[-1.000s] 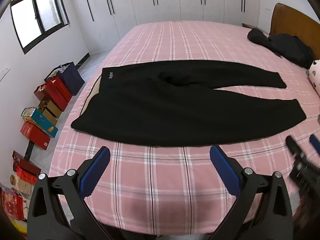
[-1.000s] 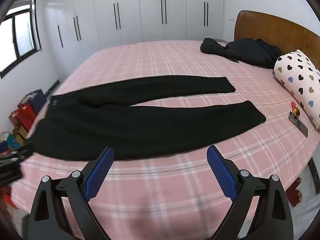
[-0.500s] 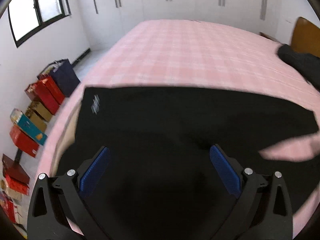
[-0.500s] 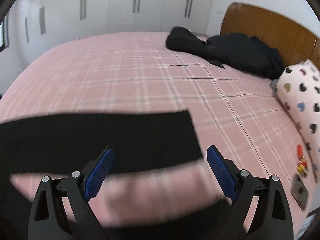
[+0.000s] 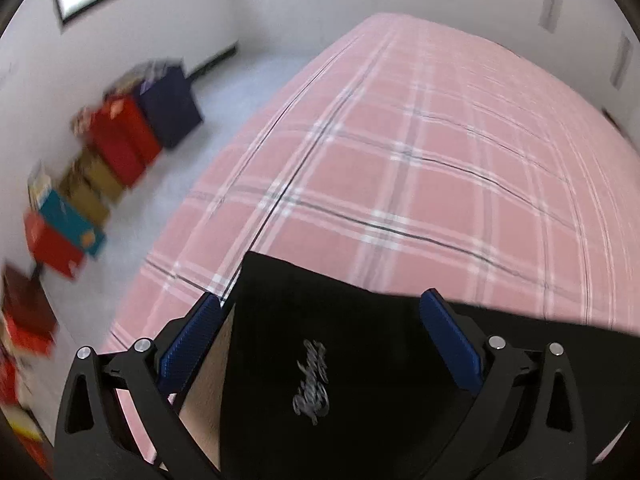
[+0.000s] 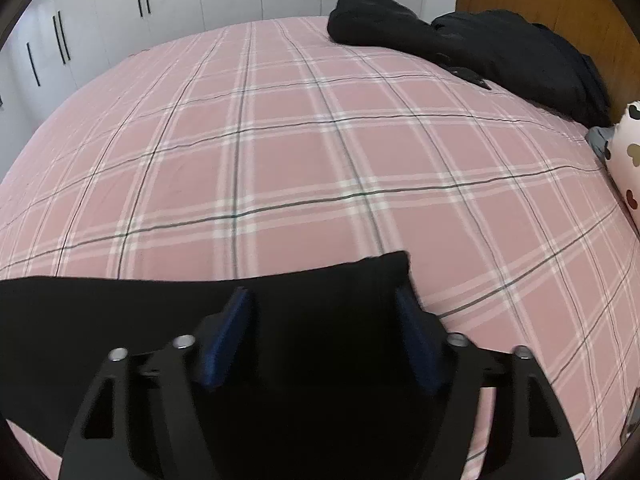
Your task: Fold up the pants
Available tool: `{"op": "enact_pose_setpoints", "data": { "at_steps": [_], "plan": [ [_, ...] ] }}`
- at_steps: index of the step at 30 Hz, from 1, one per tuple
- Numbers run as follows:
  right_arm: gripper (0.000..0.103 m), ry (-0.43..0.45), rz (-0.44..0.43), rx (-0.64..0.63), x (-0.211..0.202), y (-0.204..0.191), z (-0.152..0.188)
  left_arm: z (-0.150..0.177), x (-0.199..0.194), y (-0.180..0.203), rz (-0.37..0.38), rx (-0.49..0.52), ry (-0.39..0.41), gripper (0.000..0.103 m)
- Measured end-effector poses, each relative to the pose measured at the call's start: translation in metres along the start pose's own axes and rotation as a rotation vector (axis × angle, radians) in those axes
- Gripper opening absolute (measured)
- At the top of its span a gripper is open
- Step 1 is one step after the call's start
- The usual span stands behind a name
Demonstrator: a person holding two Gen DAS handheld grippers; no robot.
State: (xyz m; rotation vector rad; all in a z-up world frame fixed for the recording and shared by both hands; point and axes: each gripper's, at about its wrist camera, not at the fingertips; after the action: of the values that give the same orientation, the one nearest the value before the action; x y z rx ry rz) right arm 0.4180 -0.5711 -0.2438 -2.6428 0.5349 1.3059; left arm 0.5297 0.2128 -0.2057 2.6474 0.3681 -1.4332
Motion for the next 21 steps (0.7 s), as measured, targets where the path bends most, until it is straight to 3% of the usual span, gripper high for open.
{"op": "enact_pose_setpoints", "data": {
  "at_steps": [1,2,3,4,5,7,8,11,14,17,21],
  "plan": [
    [0.045,0.005,-0.010,0.002,-0.001,-0.002,0.001,-0.003,0.010,-0.003,-0.006,-0.019,-0.020,0.097],
    [0.037,0.005,-0.034,0.016,-0.002,-0.002,0.001,-0.003,0.015,-0.004,-0.012,-0.020,-0.038,0.095],
    [0.017,0.008,-0.044,0.033,-0.004,-0.002,0.001,-0.002,0.024,-0.001,-0.025,-0.006,-0.066,0.080],
    [0.009,0.012,-0.055,0.045,-0.007,-0.001,0.002,-0.002,0.029,0.005,-0.049,0.033,-0.082,0.076],
    [0.008,0.017,-0.059,0.054,-0.012,-0.002,0.004,-0.003,0.031,0.008,-0.060,0.062,-0.073,0.070],
    [0.007,0.046,-0.069,0.054,-0.025,-0.003,0.004,-0.006,0.023,0.019,-0.001,0.113,-0.062,0.022],
    [0.007,0.071,-0.075,0.048,-0.035,-0.004,0.003,-0.006,0.019,0.019,-0.010,0.108,-0.060,0.006],
    [0.006,0.142,-0.097,0.064,-0.075,0.005,0.002,-0.010,-0.013,0.006,0.039,0.082,-0.012,0.007],
    [0.006,0.200,-0.133,0.048,-0.126,0.014,0.007,-0.002,-0.067,-0.018,0.142,0.050,0.055,0.004],
    [0.006,0.233,-0.151,0.003,-0.175,0.025,0.021,0.015,-0.123,-0.049,0.265,0.027,0.089,0.003],
    [0.006,0.239,-0.144,-0.076,-0.228,0.031,0.052,0.057,-0.187,-0.085,0.312,0.071,0.119,0.003]
  ]
}}
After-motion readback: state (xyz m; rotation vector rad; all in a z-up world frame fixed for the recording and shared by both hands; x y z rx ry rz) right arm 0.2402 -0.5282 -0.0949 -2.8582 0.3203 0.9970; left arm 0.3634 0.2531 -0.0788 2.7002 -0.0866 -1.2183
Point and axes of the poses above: each gripper's, at about its wrist camera, not at the fingertips, and x roughly the way its jaws point, y to its right, z to its underside, and after that the axes turned 3 degrees about y, right-handed
